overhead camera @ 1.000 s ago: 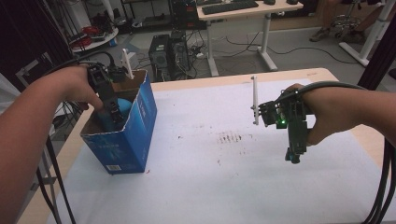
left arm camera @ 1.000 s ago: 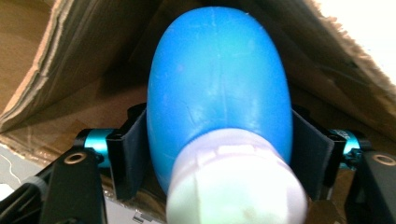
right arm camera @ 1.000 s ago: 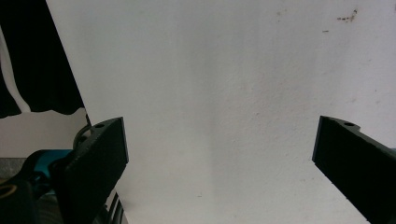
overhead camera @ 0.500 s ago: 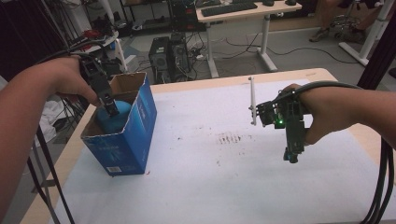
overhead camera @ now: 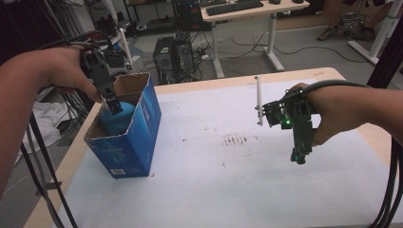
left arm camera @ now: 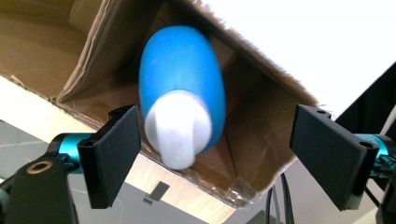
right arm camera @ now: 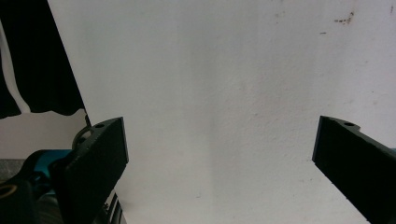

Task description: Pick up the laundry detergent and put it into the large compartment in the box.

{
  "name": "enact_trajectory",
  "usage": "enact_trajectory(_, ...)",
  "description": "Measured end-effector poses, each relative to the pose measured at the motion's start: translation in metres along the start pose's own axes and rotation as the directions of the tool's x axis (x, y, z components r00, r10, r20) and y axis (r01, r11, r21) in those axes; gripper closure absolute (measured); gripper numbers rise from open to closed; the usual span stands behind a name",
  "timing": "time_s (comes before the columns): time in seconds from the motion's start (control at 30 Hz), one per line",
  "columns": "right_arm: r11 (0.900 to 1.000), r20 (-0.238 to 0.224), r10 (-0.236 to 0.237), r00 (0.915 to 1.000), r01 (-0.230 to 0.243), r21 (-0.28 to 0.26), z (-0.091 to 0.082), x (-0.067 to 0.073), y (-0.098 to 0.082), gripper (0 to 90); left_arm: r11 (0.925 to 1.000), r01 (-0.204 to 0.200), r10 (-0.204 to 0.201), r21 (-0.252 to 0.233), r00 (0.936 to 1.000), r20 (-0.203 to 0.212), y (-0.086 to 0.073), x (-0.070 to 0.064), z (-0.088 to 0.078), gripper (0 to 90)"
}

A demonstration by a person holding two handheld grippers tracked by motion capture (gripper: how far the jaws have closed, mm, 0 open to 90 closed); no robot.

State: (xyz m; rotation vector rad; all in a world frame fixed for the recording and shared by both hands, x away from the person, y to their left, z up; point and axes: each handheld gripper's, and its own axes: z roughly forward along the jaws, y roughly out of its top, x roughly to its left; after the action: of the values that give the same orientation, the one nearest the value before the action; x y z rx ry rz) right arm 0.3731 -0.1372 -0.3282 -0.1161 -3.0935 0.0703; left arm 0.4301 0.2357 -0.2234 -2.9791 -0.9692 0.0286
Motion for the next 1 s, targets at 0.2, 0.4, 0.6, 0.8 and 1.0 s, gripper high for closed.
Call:
enact_trajectory(0.2, 1.0, 0.001, -0.012, 0.9999, 0.012, -0.007, 0.0, -0.001, 0.0, 2.5, 0.9981, -0.062, 0.062, -0.007, 0.9981, 0.008, 0.003, -0.013, -0.011, 12.6)
enact_trajectory(0.4, 1.0, -0.001, -0.013, 0.9999, 0.013, -0.004, 0.0, 0.0, 0.0, 2.5, 0.9952, -0.097, 0.097, -0.009, 0.9953, -0.002, 0.007, -0.024, -0.017, 9.3)
enact_trajectory(0.6, 1.0, -0.004, -0.004, 1.0, 0.004, -0.001, 0.0, 0.001, 0.001, 2.4, 0.9857, -0.168, 0.168, -0.011, 0.9858, -0.004, 0.017, -0.038, -0.02, 8.7)
enact_trajectory(0.8, 1.0, -0.003, -0.008, 1.0, 0.008, -0.004, -0.001, 0.001, 0.0, 2.4, 0.9716, -0.237, 0.237, -0.009, 0.9716, -0.005, 0.029, -0.057, -0.02, 6.6)
enact_trajectory(1.0, 1.0, -0.004, 0.011, 0.9999, -0.011, -0.004, -0.002, 0.002, 0.0, 2.4, 0.943, -0.333, 0.333, -0.003, 0.9429, -0.014, 0.044, -0.08, -0.013, 1.9)
